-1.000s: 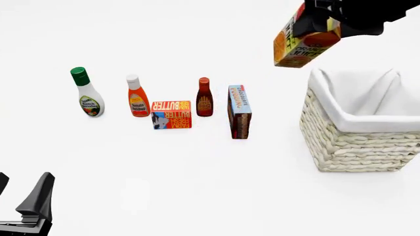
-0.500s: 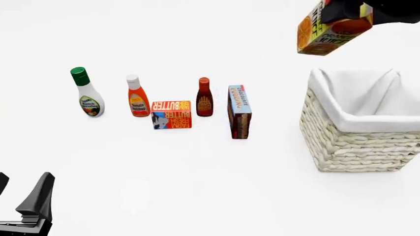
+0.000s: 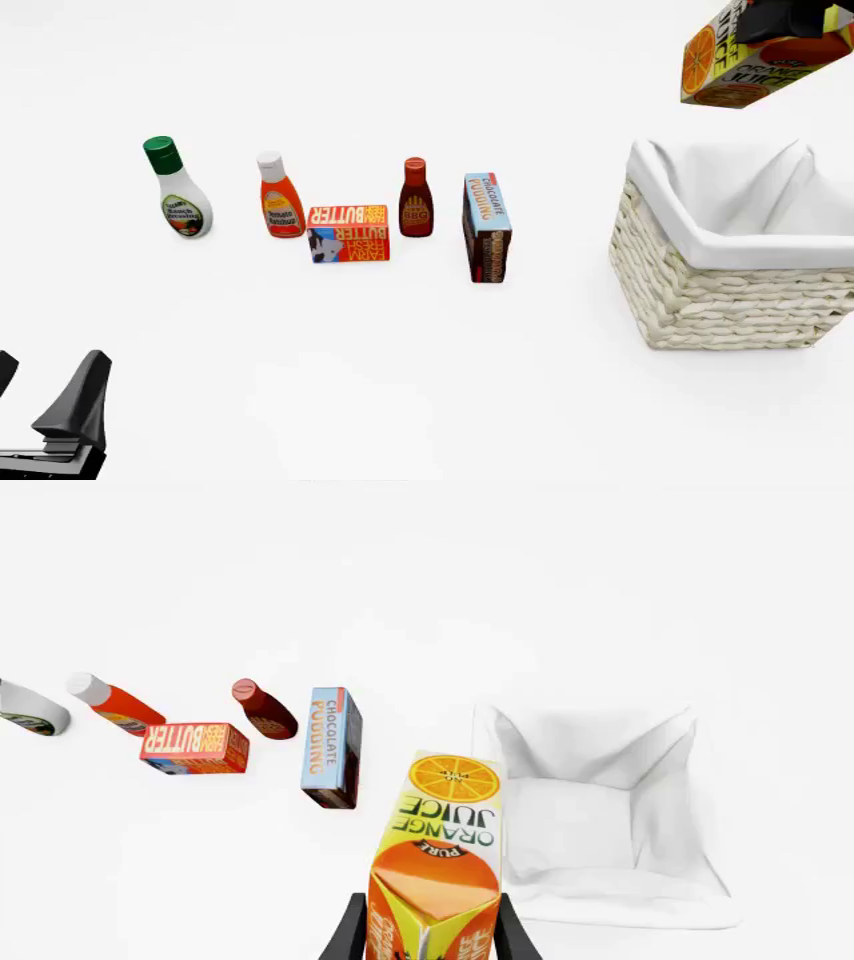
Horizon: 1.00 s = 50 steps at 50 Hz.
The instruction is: Pick the orange juice and place it in the basket.
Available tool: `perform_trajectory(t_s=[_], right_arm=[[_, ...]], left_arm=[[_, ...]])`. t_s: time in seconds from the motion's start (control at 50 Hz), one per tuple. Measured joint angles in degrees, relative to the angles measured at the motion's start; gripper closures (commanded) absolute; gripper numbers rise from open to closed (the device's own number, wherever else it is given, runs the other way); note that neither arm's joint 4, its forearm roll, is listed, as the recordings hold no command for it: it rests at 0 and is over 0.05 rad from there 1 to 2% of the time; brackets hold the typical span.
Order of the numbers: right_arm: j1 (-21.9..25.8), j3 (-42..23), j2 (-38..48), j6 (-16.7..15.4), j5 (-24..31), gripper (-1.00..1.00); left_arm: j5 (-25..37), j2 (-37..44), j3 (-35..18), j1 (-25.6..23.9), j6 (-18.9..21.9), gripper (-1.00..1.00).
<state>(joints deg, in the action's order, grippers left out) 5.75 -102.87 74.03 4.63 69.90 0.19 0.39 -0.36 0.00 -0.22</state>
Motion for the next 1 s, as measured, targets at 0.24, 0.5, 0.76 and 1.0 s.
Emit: perform_trajectory(t_s=[0.24,0.5,0.76,1.0], right_arm=[[-3.31,1.93,-1.36,-0.67,0.00,1.00],[-6.63,4.22,-2.70,-0.94,0.00,1.00],[-10.54,5.98,-3.33,-1.49,0.00,1.00],[-13.23,7.44,-2.98,-1.10,0.00,1.00]], left_arm=[[0.00,0.00,0.00,0.00,0.00,-1.00],[0.00,0.00,0.00,0.00,0.00,-1.00],[0.00,0.00,0.00,0.00,0.00,-1.00],[0.00,0.00,0.00,0.00,0.00,-1.00]])
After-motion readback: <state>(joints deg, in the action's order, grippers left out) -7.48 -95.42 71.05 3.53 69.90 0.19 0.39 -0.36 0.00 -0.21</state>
